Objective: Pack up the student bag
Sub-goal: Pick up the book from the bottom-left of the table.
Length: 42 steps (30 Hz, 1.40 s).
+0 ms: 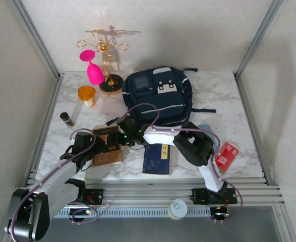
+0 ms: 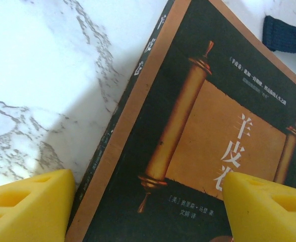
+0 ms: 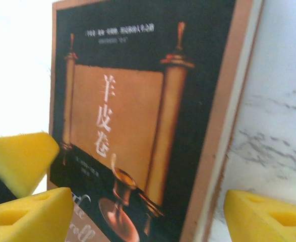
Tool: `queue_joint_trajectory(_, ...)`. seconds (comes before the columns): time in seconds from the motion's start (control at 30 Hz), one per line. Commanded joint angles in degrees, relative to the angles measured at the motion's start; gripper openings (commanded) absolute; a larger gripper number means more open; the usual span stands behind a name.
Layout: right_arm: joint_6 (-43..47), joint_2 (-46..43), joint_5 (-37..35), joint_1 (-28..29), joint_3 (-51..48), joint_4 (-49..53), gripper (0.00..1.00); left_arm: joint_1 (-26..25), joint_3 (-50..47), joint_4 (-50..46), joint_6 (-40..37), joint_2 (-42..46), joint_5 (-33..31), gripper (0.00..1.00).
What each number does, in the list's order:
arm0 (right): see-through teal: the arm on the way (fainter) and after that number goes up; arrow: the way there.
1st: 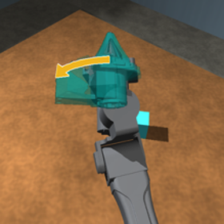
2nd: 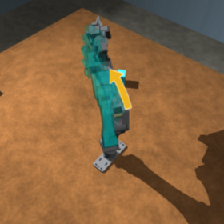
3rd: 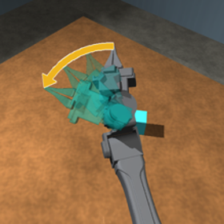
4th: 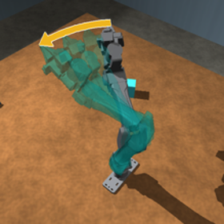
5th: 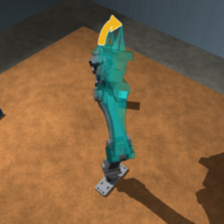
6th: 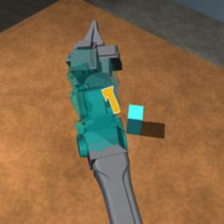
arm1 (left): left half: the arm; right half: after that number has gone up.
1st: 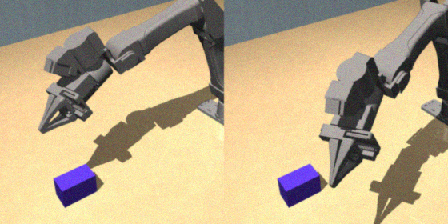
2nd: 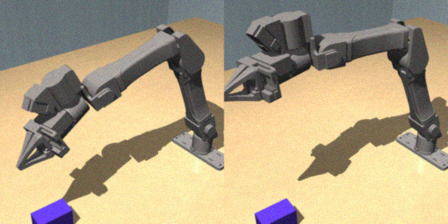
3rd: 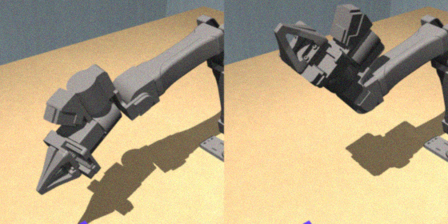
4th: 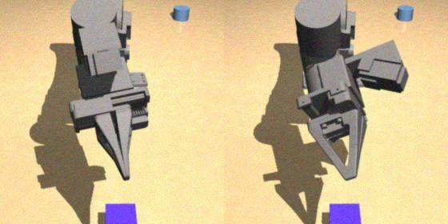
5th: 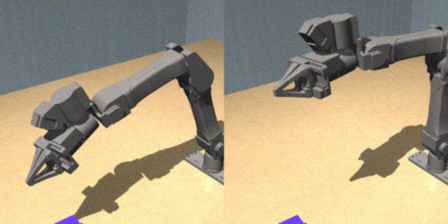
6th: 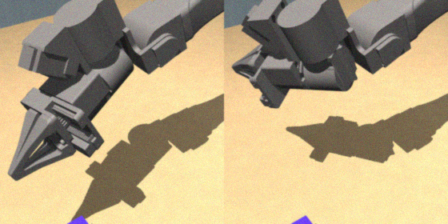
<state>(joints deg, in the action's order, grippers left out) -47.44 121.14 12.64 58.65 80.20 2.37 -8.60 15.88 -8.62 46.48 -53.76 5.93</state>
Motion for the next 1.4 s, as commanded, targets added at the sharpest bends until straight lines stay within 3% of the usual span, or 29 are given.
queue_joint_trajectory(0.0,-1.5,1.4,1.9,0.4,1.7,0.9,0.78,-1.1,-1.2,-0.1,-0.5,1.0,3.5,0.76)
queue_joint_trajectory(0.63,-10.2,-9.5,13.5,-1.4,-7.1,-10.3,0.79,-1.5,-2.7,0.4,0.5,3.5,4.4,0.74)
queue_joint_trajectory(0.77,-9.4,-9.6,11.2,-1.7,-6.5,-7.7,0.77,-2.1,-3.3,0.0,1.4,5.4,4.4,0.74)
queue_joint_trajectory(1.37,-4.9,-5.1,7.0,-2.0,-3.1,-1.3,0.42,-3.5,-3.4,1.1,2.9,6.2,5.5,0.74)
